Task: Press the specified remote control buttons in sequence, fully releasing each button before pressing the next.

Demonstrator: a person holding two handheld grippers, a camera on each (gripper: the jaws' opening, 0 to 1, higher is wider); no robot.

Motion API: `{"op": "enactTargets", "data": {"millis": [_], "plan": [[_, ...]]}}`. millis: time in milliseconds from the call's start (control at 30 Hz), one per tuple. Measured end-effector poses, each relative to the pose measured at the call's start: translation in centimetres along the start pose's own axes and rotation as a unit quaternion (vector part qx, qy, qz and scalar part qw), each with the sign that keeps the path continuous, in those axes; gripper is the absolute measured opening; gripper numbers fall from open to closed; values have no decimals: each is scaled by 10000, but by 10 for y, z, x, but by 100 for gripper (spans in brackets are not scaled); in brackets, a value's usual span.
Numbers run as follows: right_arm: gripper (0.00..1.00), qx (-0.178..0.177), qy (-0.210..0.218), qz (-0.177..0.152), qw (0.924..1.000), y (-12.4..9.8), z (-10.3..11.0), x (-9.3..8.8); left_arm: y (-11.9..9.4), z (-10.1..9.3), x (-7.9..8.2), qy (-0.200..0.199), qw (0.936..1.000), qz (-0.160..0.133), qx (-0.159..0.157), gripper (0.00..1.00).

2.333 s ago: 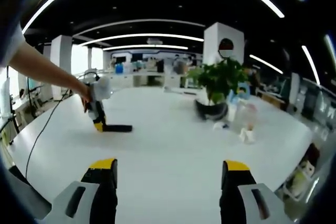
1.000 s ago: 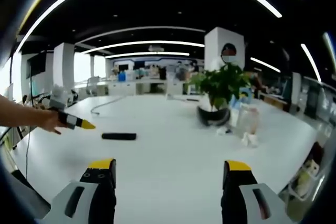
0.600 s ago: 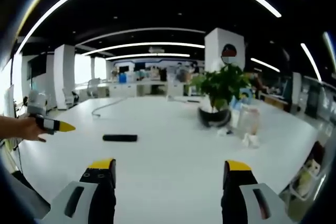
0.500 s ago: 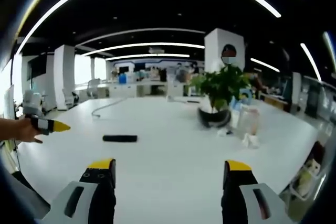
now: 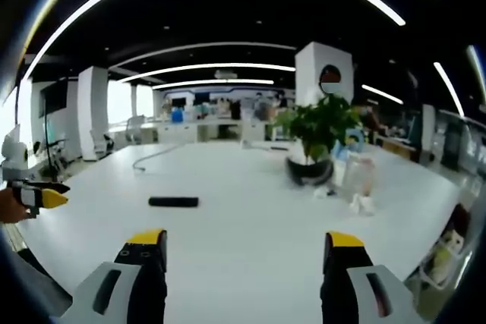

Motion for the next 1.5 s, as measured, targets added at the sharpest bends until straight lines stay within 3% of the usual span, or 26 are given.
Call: {"op": "enactTargets", "data": {"millis": [233,333,467,633,933,1067,1200,1367,1500], "plan": [[84,57,-41,29,10000,0,2,0,-19,4,-3,16,9993,-200,318,100],[84,58,-26,13,10000,0,2,0,-26,6,-3,76,9973,-419,605,100],[84,72,-31,23,10000,0,2,0,-32,7,-13,107,9962,-303,805,100],[84,79,-37,45,10000,0,2,-1,-38,6,-14,0,9942,-495,957,99],[85,71,-50,74,9999,0,2,-1,-41,6,-12,35,9927,-556,1070,97],[85,46,-55,86,9999,0,2,-1,-42,4,-13,203,9927,-412,1114,92],[86,38,-67,87,9999,0,2,-1,-43,4,-12,244,9923,-500,1109,96],[87,-12,-17,-21,10000,-2,0,1,-43,7,-16,185,9917,-317,1233,98],[88,52,-27,-42,10000,-1,1,1,-44,8,-14,233,9907,-395,1280,97]]}}
Point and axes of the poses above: the point that each gripper's makers call its tool centre point, and the gripper's own axes: y roughly forward along the fingers, z roughly to its left, x roughly out of its top, the point moved 7 cm from there along -y, roughly backward along the fingers, and after that the axes turned 3 degrees about x, right-handed, at the moved point
